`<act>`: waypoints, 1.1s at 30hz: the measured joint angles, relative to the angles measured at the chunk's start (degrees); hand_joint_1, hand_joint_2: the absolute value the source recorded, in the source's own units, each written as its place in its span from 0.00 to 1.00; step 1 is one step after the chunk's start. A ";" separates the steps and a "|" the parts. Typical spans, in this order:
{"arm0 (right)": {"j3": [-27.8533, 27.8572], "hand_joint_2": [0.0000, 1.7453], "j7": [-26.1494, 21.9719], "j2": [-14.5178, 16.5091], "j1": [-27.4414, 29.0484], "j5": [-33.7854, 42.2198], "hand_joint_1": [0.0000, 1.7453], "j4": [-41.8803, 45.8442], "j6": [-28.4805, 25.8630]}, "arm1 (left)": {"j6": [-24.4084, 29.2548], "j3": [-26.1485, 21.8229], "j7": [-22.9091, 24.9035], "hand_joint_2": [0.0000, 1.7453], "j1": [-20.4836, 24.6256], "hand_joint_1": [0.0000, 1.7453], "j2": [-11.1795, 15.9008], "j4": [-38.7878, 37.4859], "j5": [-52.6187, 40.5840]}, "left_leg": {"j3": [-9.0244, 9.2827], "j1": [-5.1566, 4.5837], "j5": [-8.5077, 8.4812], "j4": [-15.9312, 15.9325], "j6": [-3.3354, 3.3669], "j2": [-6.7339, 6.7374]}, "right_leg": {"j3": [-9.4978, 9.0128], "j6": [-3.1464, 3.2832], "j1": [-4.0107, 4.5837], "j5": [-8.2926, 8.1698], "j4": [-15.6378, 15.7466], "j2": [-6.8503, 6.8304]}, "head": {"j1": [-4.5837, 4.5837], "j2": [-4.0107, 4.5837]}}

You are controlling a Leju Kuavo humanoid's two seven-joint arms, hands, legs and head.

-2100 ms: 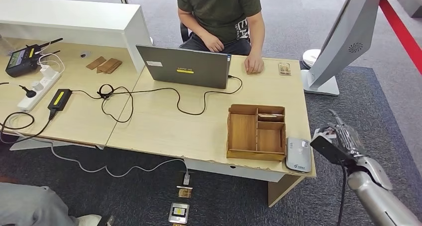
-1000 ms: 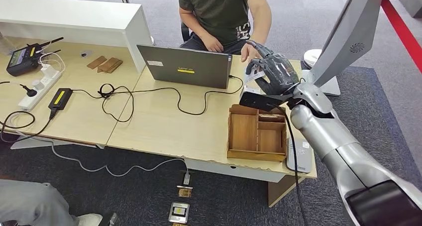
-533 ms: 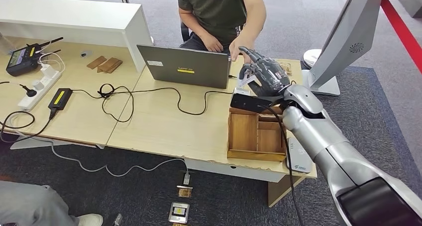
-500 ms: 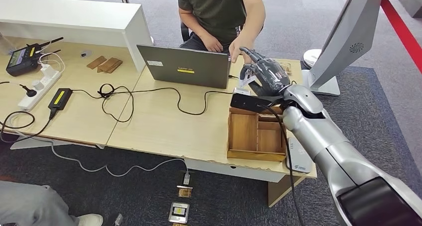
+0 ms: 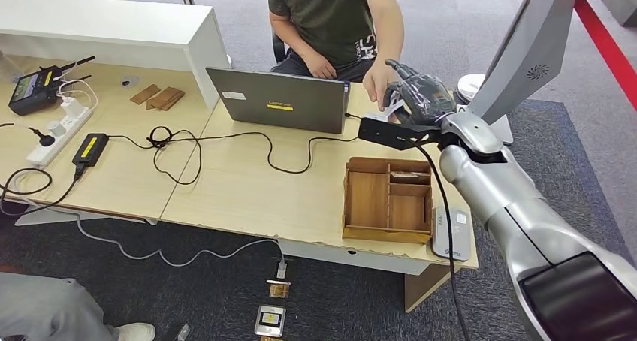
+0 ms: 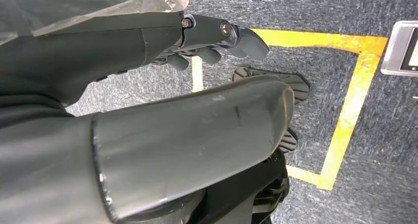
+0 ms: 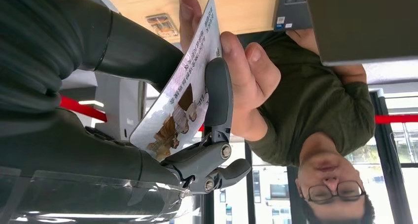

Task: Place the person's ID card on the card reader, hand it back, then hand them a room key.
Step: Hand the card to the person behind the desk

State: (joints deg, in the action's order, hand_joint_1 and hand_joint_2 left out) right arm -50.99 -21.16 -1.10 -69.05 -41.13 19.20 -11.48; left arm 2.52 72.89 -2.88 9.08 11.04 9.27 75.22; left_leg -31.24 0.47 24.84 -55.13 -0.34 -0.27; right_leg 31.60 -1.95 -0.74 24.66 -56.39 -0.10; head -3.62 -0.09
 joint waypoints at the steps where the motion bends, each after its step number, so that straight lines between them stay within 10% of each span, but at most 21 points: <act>1: 0.00 1.00 -0.01 0.10 -0.28 -0.01 1.00 -0.07 0.10 | 0.10 0.03 0.02 0.00 0.00 0.00 -0.01 0.00 0.02 | 0.00 0.00 0.00 0.00 0.00 0.00 | 0.00 0.00 0.00 0.00 0.00 0.00 | 0.01 0.00; 13: -0.02 1.00 -0.69 0.88 -0.56 -0.59 0.98 -0.92 0.25 | 0.13 0.36 0.20 0.00 0.02 0.00 -0.34 0.00 0.03 | 0.00 0.00 0.00 0.00 0.00 0.00 | -0.01 0.00 0.00 0.00 0.00 0.00 | 0.01 0.00; 15: -0.01 1.00 -0.70 0.88 -0.56 -0.74 0.48 -1.00 0.27 | 0.12 0.38 0.25 0.00 0.02 0.00 -0.37 0.00 0.03 | 0.00 0.00 0.00 0.00 0.00 0.00 | -0.01 0.00 0.00 0.00 0.01 0.00 | 0.00 0.00; 17: 0.00 0.50 -0.95 0.90 -0.56 -1.00 0.00 -1.11 0.26 | 0.10 0.39 0.28 0.00 0.02 0.00 -0.38 0.00 0.03 | 0.00 0.00 0.00 0.00 0.00 0.00 | -0.01 0.00 0.00 0.00 0.01 0.00 | 0.00 0.00; 19: 0.00 0.00 -1.45 0.92 -0.55 -1.34 0.00 -1.23 0.21 | 0.10 0.40 0.30 0.00 0.03 0.00 -0.39 0.00 0.03 | 0.00 0.00 0.00 0.00 0.00 0.00 | 0.00 0.00 0.00 0.00 0.01 0.00 | 0.00 0.00; 33: -0.02 0.00 -1.70 1.43 -0.53 -4.30 0.00 -1.47 -0.76 | 0.57 0.45 0.56 0.00 0.03 0.00 -0.45 0.00 0.20 | 0.00 0.00 0.00 0.00 0.00 0.00 | -0.01 0.00 0.00 0.00 0.01 0.00 | 0.01 0.00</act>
State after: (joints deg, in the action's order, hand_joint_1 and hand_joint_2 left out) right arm -51.01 -22.86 0.33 -69.58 -45.44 17.73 -12.24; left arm 3.09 73.35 -2.32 9.12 10.58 9.27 75.42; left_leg -31.24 0.48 24.84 -55.14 -0.34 -0.27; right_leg 31.59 -1.95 -0.74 24.66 -56.39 -0.11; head -3.61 -0.09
